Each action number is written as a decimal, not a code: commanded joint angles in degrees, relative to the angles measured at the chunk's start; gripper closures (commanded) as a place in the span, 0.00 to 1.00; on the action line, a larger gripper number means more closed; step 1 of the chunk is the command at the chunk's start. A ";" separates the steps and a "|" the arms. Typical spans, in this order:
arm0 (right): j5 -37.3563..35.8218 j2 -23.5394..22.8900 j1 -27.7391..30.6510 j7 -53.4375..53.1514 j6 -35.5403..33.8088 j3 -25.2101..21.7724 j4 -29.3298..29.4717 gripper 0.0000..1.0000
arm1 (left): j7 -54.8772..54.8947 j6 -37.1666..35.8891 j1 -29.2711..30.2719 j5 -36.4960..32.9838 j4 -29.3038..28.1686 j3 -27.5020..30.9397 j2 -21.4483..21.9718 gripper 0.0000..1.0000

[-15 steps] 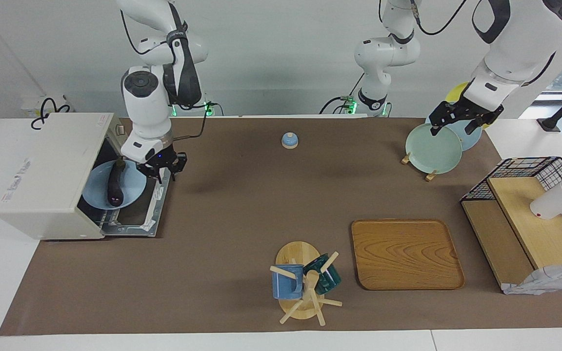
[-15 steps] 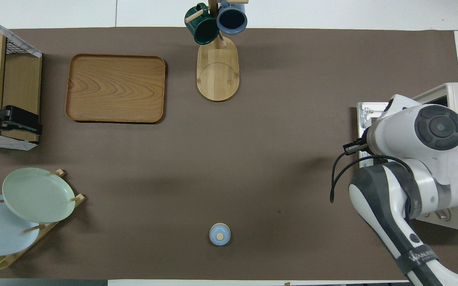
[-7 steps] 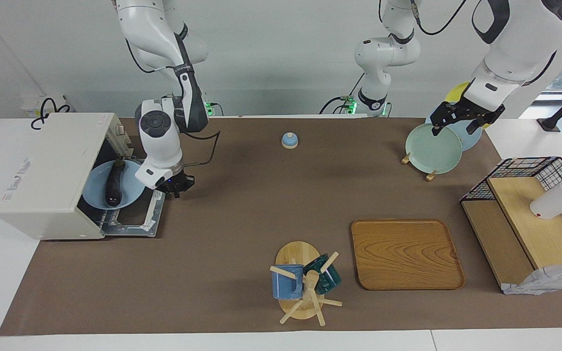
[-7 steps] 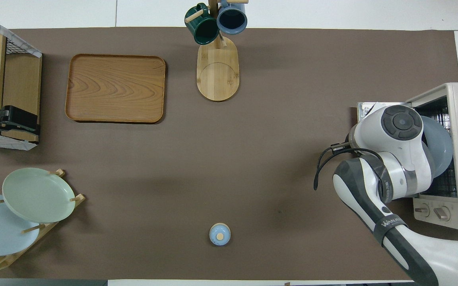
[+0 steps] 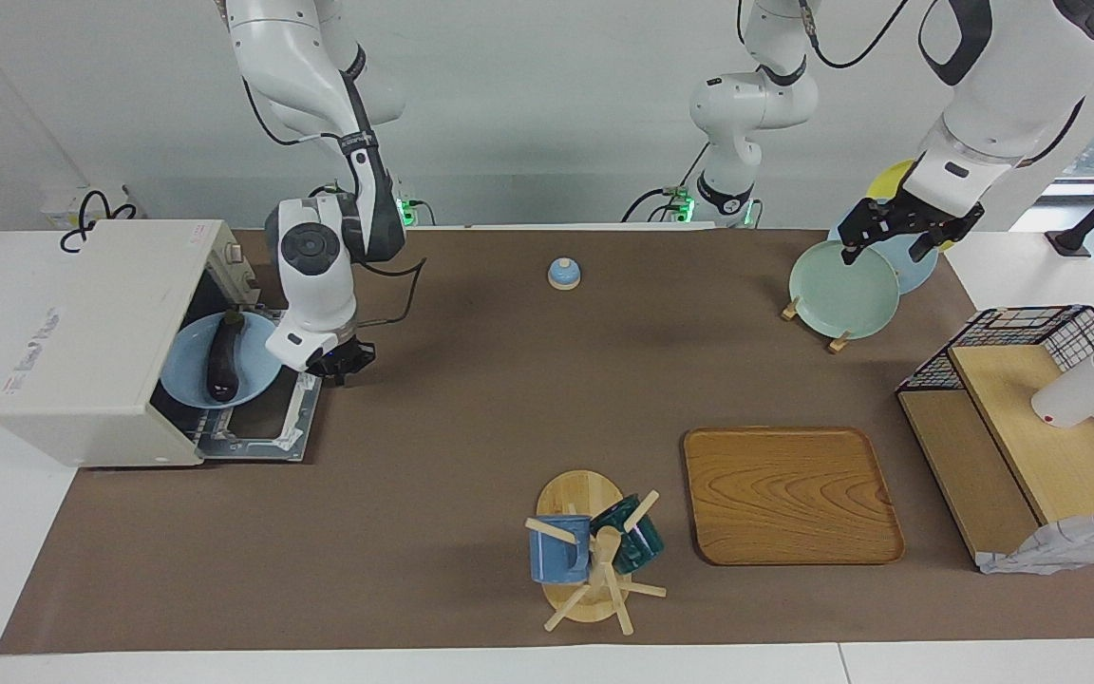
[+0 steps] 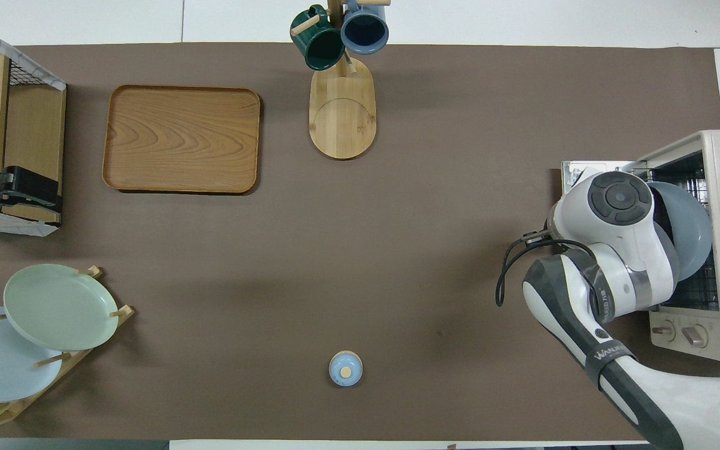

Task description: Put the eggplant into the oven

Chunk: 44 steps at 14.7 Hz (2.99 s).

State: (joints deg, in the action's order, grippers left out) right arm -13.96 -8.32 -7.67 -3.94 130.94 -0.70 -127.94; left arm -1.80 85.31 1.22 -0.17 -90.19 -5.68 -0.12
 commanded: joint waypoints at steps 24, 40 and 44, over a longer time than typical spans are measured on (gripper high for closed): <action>-4.59 7.42 10.03 23.35 -24.32 0.17 15.26 1.00 | 0.04 -0.50 0.36 -1.50 0.02 -0.39 0.47 0.00; 11.34 9.54 6.98 14.67 -41.45 0.35 30.30 0.00 | 0.13 -0.50 0.36 -1.50 0.02 -0.39 0.47 0.00; 10.89 10.86 6.70 14.57 -41.73 0.00 28.89 0.00 | 0.04 -0.50 0.36 -1.50 0.02 -0.30 0.47 0.00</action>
State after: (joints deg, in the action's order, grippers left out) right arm -1.98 1.59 -0.91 11.20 89.78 -0.33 -98.40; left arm -1.80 85.31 1.22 -0.29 -90.19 -5.68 -0.12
